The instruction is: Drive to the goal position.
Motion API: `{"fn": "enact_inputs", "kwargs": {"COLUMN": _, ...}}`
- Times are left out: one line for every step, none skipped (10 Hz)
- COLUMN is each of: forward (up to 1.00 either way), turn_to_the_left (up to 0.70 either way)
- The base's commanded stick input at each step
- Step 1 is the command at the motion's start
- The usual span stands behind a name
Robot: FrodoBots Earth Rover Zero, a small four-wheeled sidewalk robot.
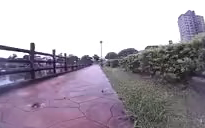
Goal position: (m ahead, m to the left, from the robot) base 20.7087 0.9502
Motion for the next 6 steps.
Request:
{"fn": "enact_inputs", "kwargs": {"forward": 0.70, "turn_to_the_left": 0.00}}
{"fn": "enact_inputs", "kwargs": {"forward": 0.70, "turn_to_the_left": 0.00}}
{"fn": "enact_inputs", "kwargs": {"forward": 0.70, "turn_to_the_left": 0.00}}
{"fn": "enact_inputs", "kwargs": {"forward": 0.70, "turn_to_the_left": 0.00}}
{"fn": "enact_inputs", "kwargs": {"forward": 0.70, "turn_to_the_left": 0.00}}
{"fn": "enact_inputs", "kwargs": {"forward": 0.70, "turn_to_the_left": 0.00}}
